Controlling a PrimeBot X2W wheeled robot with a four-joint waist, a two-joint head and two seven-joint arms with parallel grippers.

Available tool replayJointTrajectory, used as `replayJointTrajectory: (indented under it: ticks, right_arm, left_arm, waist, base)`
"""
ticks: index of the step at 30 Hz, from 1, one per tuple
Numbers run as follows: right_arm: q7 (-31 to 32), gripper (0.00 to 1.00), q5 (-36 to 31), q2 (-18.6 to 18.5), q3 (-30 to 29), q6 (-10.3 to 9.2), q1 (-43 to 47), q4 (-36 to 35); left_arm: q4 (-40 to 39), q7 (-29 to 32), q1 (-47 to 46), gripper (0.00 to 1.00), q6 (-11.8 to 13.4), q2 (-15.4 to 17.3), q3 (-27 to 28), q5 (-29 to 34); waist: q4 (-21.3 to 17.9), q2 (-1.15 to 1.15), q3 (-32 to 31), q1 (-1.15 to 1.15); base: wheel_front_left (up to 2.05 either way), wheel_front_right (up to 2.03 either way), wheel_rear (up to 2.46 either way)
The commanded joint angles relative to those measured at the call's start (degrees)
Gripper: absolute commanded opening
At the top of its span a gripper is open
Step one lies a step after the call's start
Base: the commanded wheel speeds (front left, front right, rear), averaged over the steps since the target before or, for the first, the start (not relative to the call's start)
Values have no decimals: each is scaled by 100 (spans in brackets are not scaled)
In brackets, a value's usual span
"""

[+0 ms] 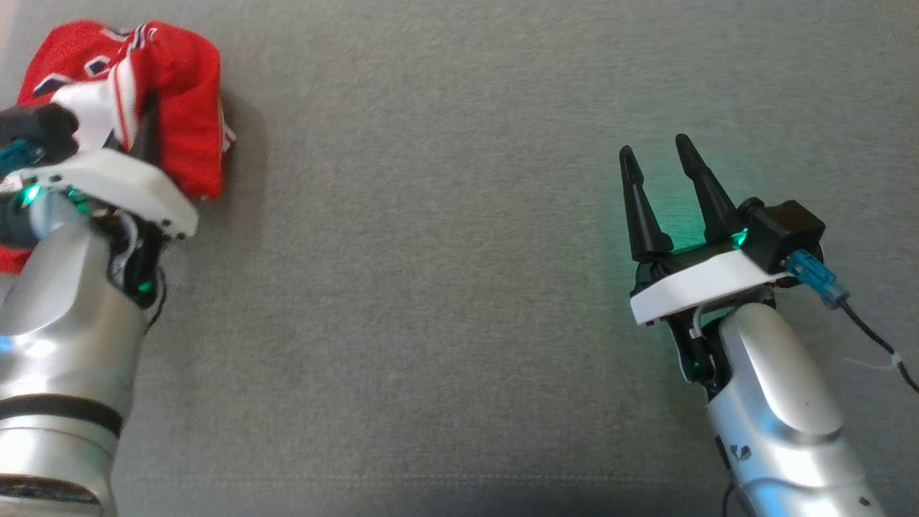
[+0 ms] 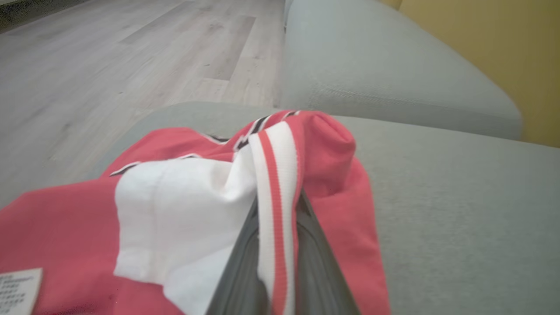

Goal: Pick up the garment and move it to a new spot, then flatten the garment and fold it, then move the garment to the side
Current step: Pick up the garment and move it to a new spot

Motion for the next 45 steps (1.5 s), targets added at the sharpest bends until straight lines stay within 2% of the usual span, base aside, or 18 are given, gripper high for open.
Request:
replayJointTrajectory:
  ticks: [1,7,16,17,24,27,28,30,35,45]
  right_arm:
    - [-61,100,78,35,109,-5,55,-170]
    - [-61,100,183,35,76,-5,161,-236]
    - [-61,100,324,35,86,-5,270,-313]
    - [-61,100,324,35,86,-5,270,-313]
    - [-61,100,405,35,97,-5,355,-348]
    - [-61,100,439,35,126,-5,372,-357]
    - [-61,100,446,35,133,-5,375,-362]
    - [-61,100,453,35,129,-5,389,-370]
    - [-61,100,438,35,53,-5,437,-359]
    - [-61,100,297,35,-10,-5,595,-238]
  left_arm:
    - [-338,-71,-245,0,1,151,19,-76]
    - [-1073,-76,-103,0,1,-274,-303,-141]
    - [-1685,-77,30,0,1,-1055,-1088,-146]
    - [-1685,-77,30,0,1,-1055,-1088,-146]
    - [-1948,-77,58,0,1,-1323,-1989,-272]
    - [-2031,-77,78,0,2,-1341,-2082,-284]
    - [-2049,-77,119,11,6,-1343,-2071,-327]
    - [-2078,-77,199,100,53,-1345,-2046,-368]
    - [-2119,-77,447,100,279,-1346,-1753,-182]
    - [-2614,-77,1791,100,676,-1294,-307,581]
  waist:
    - [-195,0,-183,0]
    - [-622,0,-345,0]
    - [-1337,0,-424,0]
    - [-1337,0,-424,0]
    - [-1770,0,-453,0]
    - [-1886,0,-451,0]
    - [-1908,0,-451,0]
    - [-1920,0,-457,0]
    - [-1765,0,-509,0]
    - [-1105,0,-862,0]
  base:
    - [0,0,0]
    - [0,0,0]
    - [0,0,0]
    - [0,0,0]
    - [0,0,0]
    - [0,0,0]
    - [0,0,0]
    - [0,0,0]
    - [0,0,0]
    - [0,0,0]
